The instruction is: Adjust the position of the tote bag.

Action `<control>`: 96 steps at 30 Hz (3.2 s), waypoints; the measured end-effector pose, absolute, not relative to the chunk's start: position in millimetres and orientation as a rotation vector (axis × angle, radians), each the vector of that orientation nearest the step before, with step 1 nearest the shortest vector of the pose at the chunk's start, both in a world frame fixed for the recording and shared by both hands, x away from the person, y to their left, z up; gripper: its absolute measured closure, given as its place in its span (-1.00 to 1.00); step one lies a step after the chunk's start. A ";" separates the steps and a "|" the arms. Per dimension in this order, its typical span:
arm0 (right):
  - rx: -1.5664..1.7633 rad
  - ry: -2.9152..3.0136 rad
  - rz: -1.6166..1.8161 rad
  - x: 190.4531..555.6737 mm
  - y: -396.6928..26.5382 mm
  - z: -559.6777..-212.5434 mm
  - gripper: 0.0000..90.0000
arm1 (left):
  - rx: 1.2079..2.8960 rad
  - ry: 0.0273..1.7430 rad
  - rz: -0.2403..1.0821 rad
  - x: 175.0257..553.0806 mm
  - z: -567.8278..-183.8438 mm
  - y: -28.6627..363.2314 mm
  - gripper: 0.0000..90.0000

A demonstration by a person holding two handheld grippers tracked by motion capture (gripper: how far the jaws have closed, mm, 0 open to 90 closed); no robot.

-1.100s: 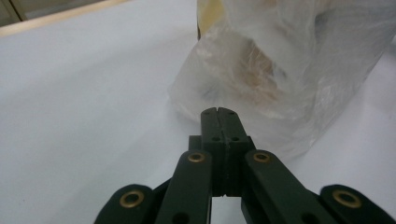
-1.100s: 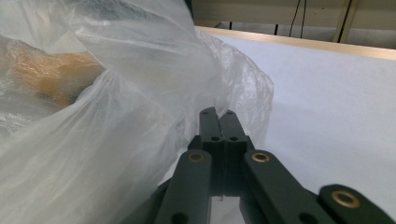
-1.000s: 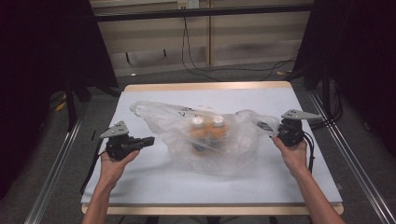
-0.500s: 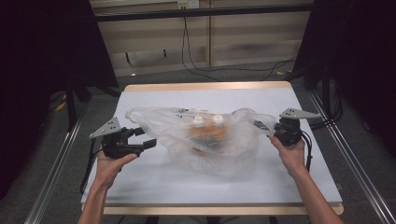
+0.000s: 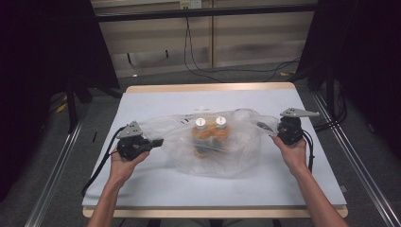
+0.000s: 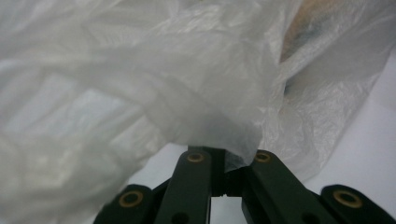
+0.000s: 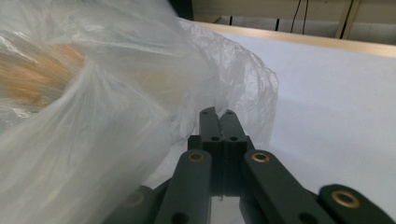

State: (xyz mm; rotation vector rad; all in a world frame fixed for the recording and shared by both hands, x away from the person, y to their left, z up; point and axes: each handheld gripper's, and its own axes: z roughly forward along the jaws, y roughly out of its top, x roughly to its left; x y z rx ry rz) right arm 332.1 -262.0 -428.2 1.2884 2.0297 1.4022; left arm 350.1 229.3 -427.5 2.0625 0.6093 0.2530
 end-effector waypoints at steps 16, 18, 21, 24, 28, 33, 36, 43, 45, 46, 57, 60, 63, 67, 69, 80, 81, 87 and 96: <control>1.267 2.098 1.398 312.8 -263.4 -427.3 1.00 | 2.115 0.480 0.127 331.6 -430.2 227.0 1.00; 1.262 2.101 1.409 310.4 -264.8 -427.0 1.00 | 2.111 0.466 0.115 331.1 -429.4 228.8 1.00; 1.261 2.109 1.411 308.9 -264.7 -427.6 1.00 | 2.099 0.469 0.115 330.1 -427.1 231.7 1.00; 1.250 2.120 1.401 307.3 -262.7 -427.5 1.00 | 2.090 0.468 0.110 330.0 -427.1 234.3 1.00; 1.243 2.120 1.412 305.3 -263.8 -426.6 1.00 | 2.093 0.476 0.114 328.0 -424.8 238.0 1.00; 1.232 2.106 1.439 298.9 -268.5 -421.3 1.00 | 2.065 0.478 0.101 328.0 -423.9 241.1 1.00; 1.231 2.088 1.451 296.9 -271.8 -418.2 1.00 | 2.062 0.476 0.112 328.7 -422.1 243.4 1.00; 1.289 2.039 1.474 298.4 -287.3 -421.7 1.00 | 2.065 0.533 0.117 334.2 -429.3 250.5 1.00; 1.281 2.059 1.398 302.4 -282.3 -427.1 1.00 | 2.087 0.560 0.129 338.2 -434.4 245.9 1.00; 1.281 2.062 1.403 303.8 -281.2 -428.6 1.00 | 2.087 0.577 0.131 340.1 -436.5 245.1 1.00; 1.384 2.159 1.212 330.8 -273.9 -461.4 1.00 | 2.232 0.617 0.119 348.8 -460.6 236.7 1.00; 1.381 2.194 1.166 329.4 -272.8 -465.6 1.00 | 2.273 0.607 0.104 345.4 -467.2 232.1 1.00; 1.380 2.244 1.112 322.7 -274.4 -472.0 1.00 | 2.298 0.602 0.080 341.8 -472.8 228.4 1.00; 1.399 2.291 1.094 318.9 -278.8 -485.0 1.00 | 2.299 0.601 0.059 341.6 -477.5 227.4 1.00; 1.417 2.283 1.113 320.3 -280.5 -485.8 1.00 | 2.298 0.611 0.063 341.6 -477.4 228.5 1.00; 1.343 2.244 1.269 312.9 -287.1 -475.8 0.45 | 2.156 0.615 0.079 337.9 -463.8 240.5 0.47; 1.335 2.233 1.286 311.9 -287.7 -473.4 0.35 | 2.128 0.628 0.085 337.6 -461.2 242.5 0.36; 1.288 2.114 1.425 299.1 -295.4 -447.3 -0.05 | 2.027 0.670 0.121 333.1 -446.8 253.4 -0.08; 1.199 2.060 1.475 275.5 -295.9 -423.2 -0.12 | 2.000 0.674 0.188 302.1 -429.7 273.6 -0.27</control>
